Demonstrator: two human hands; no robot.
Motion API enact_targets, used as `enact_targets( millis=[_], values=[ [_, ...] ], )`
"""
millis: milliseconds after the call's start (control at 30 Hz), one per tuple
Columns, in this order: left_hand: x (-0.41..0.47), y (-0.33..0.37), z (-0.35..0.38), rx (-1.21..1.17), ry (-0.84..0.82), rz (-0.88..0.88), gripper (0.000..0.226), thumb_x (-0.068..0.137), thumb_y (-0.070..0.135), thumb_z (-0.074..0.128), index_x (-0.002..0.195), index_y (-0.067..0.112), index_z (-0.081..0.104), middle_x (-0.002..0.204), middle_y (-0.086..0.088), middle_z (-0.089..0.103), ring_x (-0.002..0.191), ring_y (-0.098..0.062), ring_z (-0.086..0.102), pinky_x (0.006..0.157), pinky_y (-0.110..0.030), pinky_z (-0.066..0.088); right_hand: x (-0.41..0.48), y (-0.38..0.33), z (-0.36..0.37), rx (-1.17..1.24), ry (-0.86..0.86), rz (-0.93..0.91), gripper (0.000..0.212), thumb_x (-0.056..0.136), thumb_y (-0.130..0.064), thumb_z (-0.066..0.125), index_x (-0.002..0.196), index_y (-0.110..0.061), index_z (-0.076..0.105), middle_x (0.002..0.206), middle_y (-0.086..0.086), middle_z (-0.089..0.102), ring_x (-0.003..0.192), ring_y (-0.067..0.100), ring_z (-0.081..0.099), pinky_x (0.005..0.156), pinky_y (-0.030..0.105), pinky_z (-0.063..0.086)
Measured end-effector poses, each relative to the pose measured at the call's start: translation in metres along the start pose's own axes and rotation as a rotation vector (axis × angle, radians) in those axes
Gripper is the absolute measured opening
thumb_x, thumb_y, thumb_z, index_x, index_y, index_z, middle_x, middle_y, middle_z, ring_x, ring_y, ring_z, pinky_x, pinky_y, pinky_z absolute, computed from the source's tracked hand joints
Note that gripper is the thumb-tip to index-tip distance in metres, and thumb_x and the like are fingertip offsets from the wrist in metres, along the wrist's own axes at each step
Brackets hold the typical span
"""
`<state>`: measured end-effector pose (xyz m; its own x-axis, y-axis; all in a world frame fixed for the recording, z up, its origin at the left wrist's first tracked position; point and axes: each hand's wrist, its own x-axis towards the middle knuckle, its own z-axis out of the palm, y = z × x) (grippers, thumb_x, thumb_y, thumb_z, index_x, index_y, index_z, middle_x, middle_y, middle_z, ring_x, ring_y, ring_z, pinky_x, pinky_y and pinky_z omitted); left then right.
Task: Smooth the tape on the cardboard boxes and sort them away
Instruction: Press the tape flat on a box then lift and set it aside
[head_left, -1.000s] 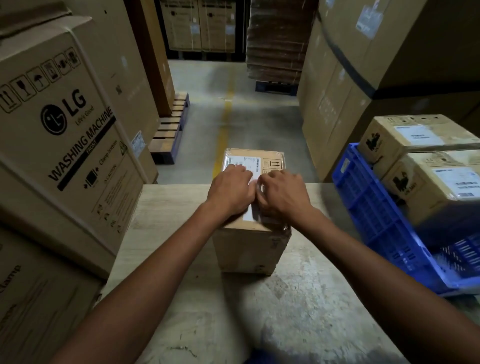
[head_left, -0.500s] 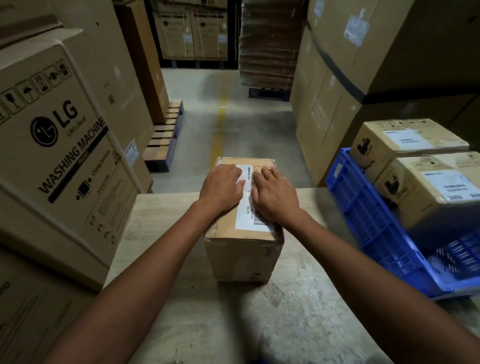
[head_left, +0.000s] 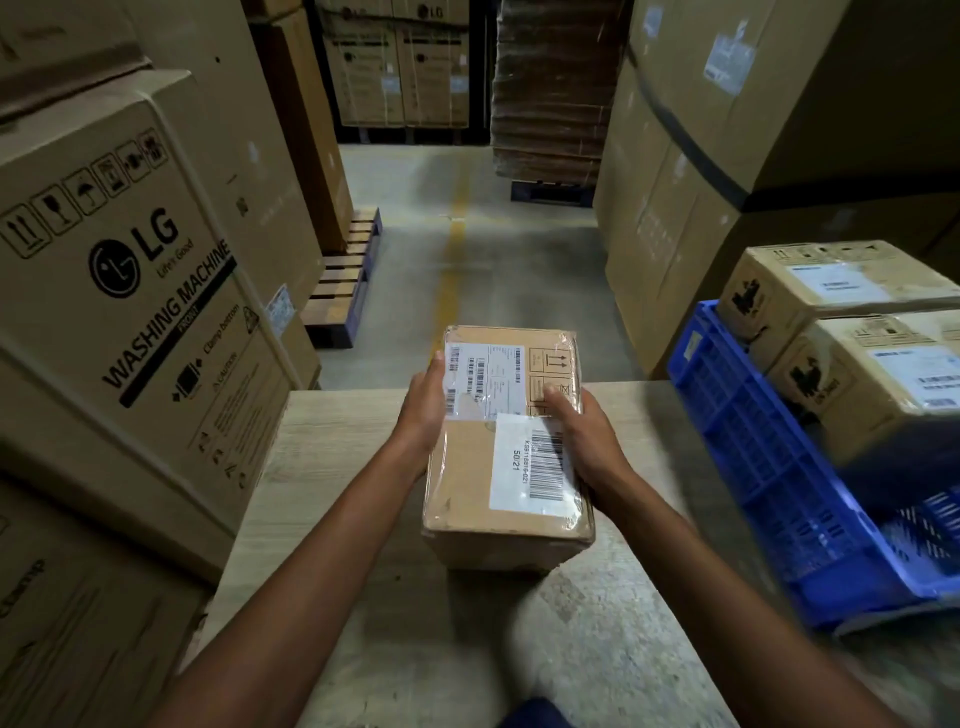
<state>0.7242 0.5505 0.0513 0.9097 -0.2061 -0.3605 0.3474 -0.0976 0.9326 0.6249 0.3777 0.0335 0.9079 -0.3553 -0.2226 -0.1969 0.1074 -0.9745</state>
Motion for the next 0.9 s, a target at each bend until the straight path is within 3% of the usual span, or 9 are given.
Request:
enact_targets(
  millis=[133, 333, 467, 567, 633, 733, 833, 900],
  values=[
    [-0.018, -0.001, -0.003, -0.212, -0.211, -0.072, 0.059, 0.099, 0.069, 0.027, 0.123, 0.031, 0.066, 0.118, -0.007, 0.073, 0.108, -0.030, 0.070, 0.096, -0.049, 0.053, -0.016, -0.003, 0.001, 0.154, -0.046, -0.003, 0.065, 0.088, -0.067, 0.050, 0.134, -0.023, 0.056, 0.124, 0.004, 0.071, 0.111, 0.027, 0.070, 0.099, 0.056, 0.053],
    [-0.034, -0.013, -0.008, -0.413, -0.204, 0.068, 0.067, 0.104, 0.059, 0.019, 0.131, 0.016, 0.062, 0.126, -0.014, 0.068, 0.117, -0.032, 0.065, 0.098, -0.048, 0.051, -0.027, -0.006, -0.001, 0.174, 0.081, -0.160, 0.066, 0.094, -0.068, 0.037, 0.131, -0.018, 0.056, 0.125, 0.010, 0.066, 0.115, 0.030, 0.065, 0.098, 0.053, 0.053],
    [-0.038, -0.036, -0.006, -0.545, -0.131, 0.081, 0.061, 0.106, 0.051, 0.022, 0.122, 0.011, 0.065, 0.117, -0.016, 0.071, 0.109, -0.031, 0.069, 0.084, -0.039, 0.059, -0.023, -0.003, -0.015, 0.300, 0.196, -0.040, 0.062, 0.097, -0.070, 0.029, 0.118, -0.025, 0.065, 0.129, 0.006, 0.066, 0.124, 0.027, 0.059, 0.107, 0.056, 0.045],
    [-0.043, -0.062, -0.003, -0.559, -0.179, 0.015, 0.061, 0.106, 0.051, 0.024, 0.141, 0.011, 0.053, 0.133, -0.018, 0.063, 0.125, -0.035, 0.059, 0.100, -0.047, 0.049, -0.027, 0.017, -0.024, 0.329, 0.202, 0.048, 0.077, 0.084, -0.086, 0.039, 0.123, -0.026, 0.068, 0.130, 0.006, 0.067, 0.127, 0.029, 0.058, 0.107, 0.058, 0.044],
    [-0.054, -0.076, 0.001, -0.538, -0.246, -0.041, 0.063, 0.104, 0.054, 0.025, 0.140, 0.011, 0.054, 0.133, -0.019, 0.063, 0.124, -0.036, 0.060, 0.100, -0.049, 0.049, -0.031, 0.032, -0.028, 0.326, 0.187, 0.114, 0.093, 0.073, -0.093, 0.045, 0.127, -0.022, 0.067, 0.129, 0.011, 0.068, 0.124, 0.034, 0.061, 0.107, 0.059, 0.044],
    [-0.066, -0.096, 0.006, -0.582, -0.342, -0.157, 0.065, 0.100, 0.058, 0.033, 0.141, 0.012, 0.054, 0.142, -0.022, 0.055, 0.127, -0.038, 0.056, 0.105, -0.053, 0.046, -0.038, 0.051, -0.032, 0.354, 0.155, 0.194, 0.089, 0.084, -0.079, 0.041, 0.131, -0.005, 0.060, 0.123, 0.024, 0.068, 0.116, 0.043, 0.064, 0.104, 0.059, 0.047],
    [-0.067, -0.102, 0.007, -0.645, -0.352, -0.275, 0.065, 0.100, 0.057, 0.030, 0.135, 0.010, 0.058, 0.132, -0.020, 0.063, 0.115, -0.034, 0.065, 0.090, -0.045, 0.057, -0.046, 0.064, -0.030, 0.380, 0.145, 0.234, 0.079, 0.091, -0.067, 0.043, 0.130, 0.000, 0.059, 0.124, 0.029, 0.065, 0.114, 0.046, 0.063, 0.104, 0.061, 0.047],
    [-0.062, -0.111, 0.006, -0.555, -0.305, -0.301, 0.068, 0.100, 0.060, 0.026, 0.132, 0.010, 0.059, 0.126, -0.020, 0.067, 0.111, -0.034, 0.067, 0.089, -0.045, 0.057, -0.052, 0.073, -0.027, 0.354, 0.144, 0.285, 0.082, 0.086, -0.069, 0.049, 0.128, 0.001, 0.060, 0.123, 0.028, 0.065, 0.112, 0.046, 0.064, 0.103, 0.062, 0.047]
  ],
)
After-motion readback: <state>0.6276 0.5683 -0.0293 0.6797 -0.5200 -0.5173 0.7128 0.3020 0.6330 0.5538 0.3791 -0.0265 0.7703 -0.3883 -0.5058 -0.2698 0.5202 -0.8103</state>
